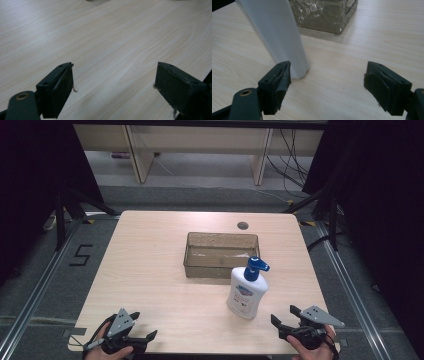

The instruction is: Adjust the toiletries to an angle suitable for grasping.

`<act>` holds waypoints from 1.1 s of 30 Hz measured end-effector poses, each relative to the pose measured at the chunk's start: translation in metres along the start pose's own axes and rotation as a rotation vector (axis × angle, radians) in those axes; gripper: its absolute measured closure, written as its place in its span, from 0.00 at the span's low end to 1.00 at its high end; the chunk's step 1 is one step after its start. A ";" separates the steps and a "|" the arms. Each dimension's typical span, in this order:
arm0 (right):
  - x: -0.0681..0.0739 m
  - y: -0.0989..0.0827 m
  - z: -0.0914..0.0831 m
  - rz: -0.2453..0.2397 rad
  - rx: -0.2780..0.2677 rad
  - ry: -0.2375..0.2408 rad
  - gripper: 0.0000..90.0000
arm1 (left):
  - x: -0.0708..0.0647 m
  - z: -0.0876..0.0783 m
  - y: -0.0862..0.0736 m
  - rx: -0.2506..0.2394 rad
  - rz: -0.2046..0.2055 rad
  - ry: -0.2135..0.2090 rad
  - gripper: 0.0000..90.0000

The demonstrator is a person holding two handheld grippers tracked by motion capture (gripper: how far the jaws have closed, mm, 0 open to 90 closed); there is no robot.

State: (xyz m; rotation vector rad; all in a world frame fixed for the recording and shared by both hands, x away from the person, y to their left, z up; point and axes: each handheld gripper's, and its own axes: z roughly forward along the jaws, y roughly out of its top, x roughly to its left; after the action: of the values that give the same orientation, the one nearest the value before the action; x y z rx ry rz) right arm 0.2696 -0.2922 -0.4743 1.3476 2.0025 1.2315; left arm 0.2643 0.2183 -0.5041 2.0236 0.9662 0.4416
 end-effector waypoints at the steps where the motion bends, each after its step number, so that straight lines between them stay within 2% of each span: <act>1: 0.000 0.001 -0.001 0.006 -0.015 0.006 0.26 | 0.000 0.000 0.000 -0.001 -0.002 0.002 0.16; 2: 0.001 0.002 -0.002 0.020 -0.023 0.014 0.26 | 0.000 0.000 0.000 -0.002 -0.004 0.002 0.16; 3: 0.000 0.003 -0.004 0.000 -0.034 0.009 0.27 | 0.000 0.000 0.000 -0.002 -0.004 0.002 0.16; 4: 0.002 0.004 -0.005 0.027 -0.041 0.021 0.28 | 0.000 0.000 0.000 -0.002 -0.003 0.002 0.16; 5: 0.001 0.005 -0.006 0.009 -0.066 0.021 0.29 | 0.000 0.000 0.000 -0.001 -0.001 0.001 0.16; 6: 0.004 0.007 -0.009 0.036 -0.055 0.022 0.31 | 0.000 0.000 0.000 0.001 0.000 0.000 0.16; 7: 0.002 0.008 -0.010 -0.010 -0.081 0.015 0.33 | 0.000 0.000 0.000 0.001 0.001 0.000 0.16; 9: 0.002 0.011 -0.013 -0.015 -0.111 0.017 0.32 | 0.000 0.000 0.000 0.001 0.001 0.000 0.16; 12: 0.005 0.013 -0.015 0.012 -0.119 0.024 0.32 | 0.000 0.000 0.000 0.000 0.000 0.002 0.16; 13: 0.004 0.016 -0.017 -0.013 -0.138 0.032 0.31 | 0.000 0.000 0.000 0.001 0.001 0.002 0.16; 14: 0.005 0.017 -0.019 -0.001 -0.140 0.018 0.30 | 0.000 0.000 0.000 0.000 0.000 0.002 0.16; 15: 0.006 0.018 -0.020 0.004 -0.134 0.029 0.29 | 0.000 0.000 0.000 -0.001 -0.001 0.002 0.16; 16: 0.010 0.020 -0.021 0.058 -0.136 0.036 0.28 | 0.000 0.000 0.000 -0.002 -0.002 0.003 0.16; 17: 0.010 0.020 -0.021 0.058 -0.136 0.036 0.28 | 0.000 0.000 0.000 -0.002 -0.002 0.003 0.16; 18: 0.007 0.023 -0.023 0.005 -0.152 0.017 0.28 | 0.000 0.000 0.000 -0.002 -0.001 0.003 0.16; 19: 0.008 0.025 -0.025 0.013 -0.152 0.032 0.27 | 0.000 0.000 0.000 -0.002 0.000 0.003 0.16; 21: 0.010 0.029 -0.030 0.006 -0.140 0.018 0.27 | 0.000 0.000 0.000 -0.001 0.000 0.002 0.16; 22: 0.011 0.030 -0.030 0.016 -0.159 0.034 0.26 | 0.000 0.000 0.000 -0.001 0.001 0.002 0.16; 23: 0.013 0.032 -0.031 0.012 -0.162 0.029 0.25 | 0.000 0.000 0.000 -0.001 0.001 0.002 0.16; 24: 0.014 0.033 -0.032 0.007 -0.161 0.045 0.24 | 0.000 0.000 0.000 0.000 0.001 0.002 0.16; 25: 0.017 0.034 -0.034 0.023 -0.165 0.042 0.24 | 0.000 0.000 0.000 -0.001 0.001 0.003 0.16; 26: 0.015 0.036 -0.035 -0.017 -0.178 0.031 0.23 | 0.000 0.000 0.000 -0.001 0.001 0.003 0.16; 27: 0.017 0.038 -0.036 -0.013 -0.185 0.050 0.22 | 0.001 0.000 0.000 0.000 0.003 0.007 0.16; 28: 0.019 0.040 -0.038 -0.006 -0.169 0.063 0.21 | 0.001 0.000 0.000 -0.003 0.000 0.005 0.16; 29: 0.020 0.041 -0.037 -0.015 -0.200 0.068 0.20 | 0.001 0.000 0.000 -0.002 0.000 0.004 0.16; 30: 0.020 0.043 -0.039 -0.033 -0.203 0.065 0.19 | 0.000 0.001 0.000 -0.002 0.001 0.004 0.16; 31: 0.023 0.045 -0.041 -0.014 -0.193 0.078 0.19 | 0.000 0.000 0.000 0.002 0.002 0.004 0.16; 32: 0.025 0.047 -0.040 -0.022 -0.221 0.083 0.18 | 0.001 0.000 0.000 0.000 0.010 0.001 0.16; 33: 0.027 0.049 -0.042 -0.022 -0.217 0.089 0.18 | 0.001 0.000 0.000 -0.001 0.010 0.003 0.16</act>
State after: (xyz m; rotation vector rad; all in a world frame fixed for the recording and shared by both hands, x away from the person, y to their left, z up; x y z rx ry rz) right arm 0.2519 -0.2799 -0.4079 1.1832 1.8726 1.4739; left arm 0.2653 0.2187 -0.5041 2.0282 0.9573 0.4506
